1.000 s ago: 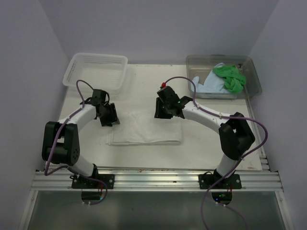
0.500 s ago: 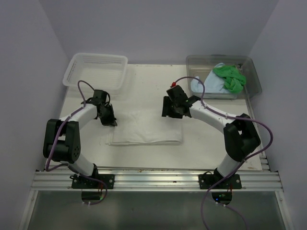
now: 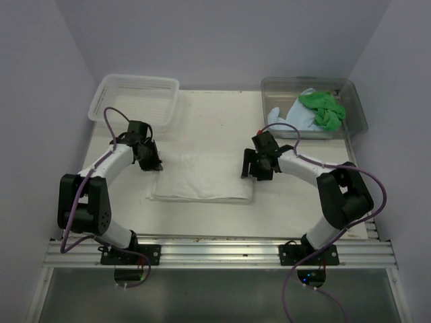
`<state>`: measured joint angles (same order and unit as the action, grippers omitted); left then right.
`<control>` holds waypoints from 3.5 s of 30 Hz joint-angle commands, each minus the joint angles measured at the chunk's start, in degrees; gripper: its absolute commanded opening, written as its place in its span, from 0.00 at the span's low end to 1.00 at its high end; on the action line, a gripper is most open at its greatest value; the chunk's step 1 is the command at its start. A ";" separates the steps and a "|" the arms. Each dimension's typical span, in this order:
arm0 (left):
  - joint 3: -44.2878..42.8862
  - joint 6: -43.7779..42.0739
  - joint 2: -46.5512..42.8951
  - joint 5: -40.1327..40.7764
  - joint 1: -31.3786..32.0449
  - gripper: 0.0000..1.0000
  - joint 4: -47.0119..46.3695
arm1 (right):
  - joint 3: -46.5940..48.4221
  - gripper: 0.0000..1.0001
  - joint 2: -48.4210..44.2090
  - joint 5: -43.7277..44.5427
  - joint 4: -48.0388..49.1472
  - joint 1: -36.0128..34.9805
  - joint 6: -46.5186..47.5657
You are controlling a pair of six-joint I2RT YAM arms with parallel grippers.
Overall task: Roll the towels
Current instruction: Fold the towel
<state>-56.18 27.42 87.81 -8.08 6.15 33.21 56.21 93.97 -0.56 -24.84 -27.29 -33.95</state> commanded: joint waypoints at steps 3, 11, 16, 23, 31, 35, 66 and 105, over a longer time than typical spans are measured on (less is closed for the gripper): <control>-1.73 1.14 -2.38 1.40 0.09 0.00 0.62 | -3.38 0.60 -1.07 -5.07 7.87 -0.13 -1.19; -3.93 2.02 -4.66 2.44 0.09 0.00 3.26 | -1.19 0.04 -2.57 -1.29 4.55 -0.13 0.73; -7.18 2.02 -5.19 5.35 0.00 0.00 7.55 | 1.36 0.04 -4.15 -0.93 1.03 -0.05 2.66; -8.59 0.71 -0.63 7.81 -0.79 0.00 10.03 | 2.42 0.48 -3.36 -1.90 -0.12 -0.13 3.98; -6.57 1.58 5.87 11.15 -1.58 0.00 7.22 | 1.19 0.70 -2.30 -3.40 0.41 -0.13 3.54; -7.45 3.07 4.93 12.64 -1.58 0.38 7.83 | 0.93 0.68 -5.54 -3.31 -0.38 -0.48 3.81; -10.08 6.51 9.67 11.15 1.84 0.45 0.97 | 8.73 0.19 -3.02 3.10 -0.21 -4.97 3.45; -23.68 0.36 29.39 5.79 19.07 0.46 0.27 | -8.75 0.19 -20.68 5.57 -8.12 -4.62 -1.21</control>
<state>-73.28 30.15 108.79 -1.13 22.76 37.12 44.77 73.14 3.25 -31.31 -31.83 -36.56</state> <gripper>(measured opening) 0.463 0.190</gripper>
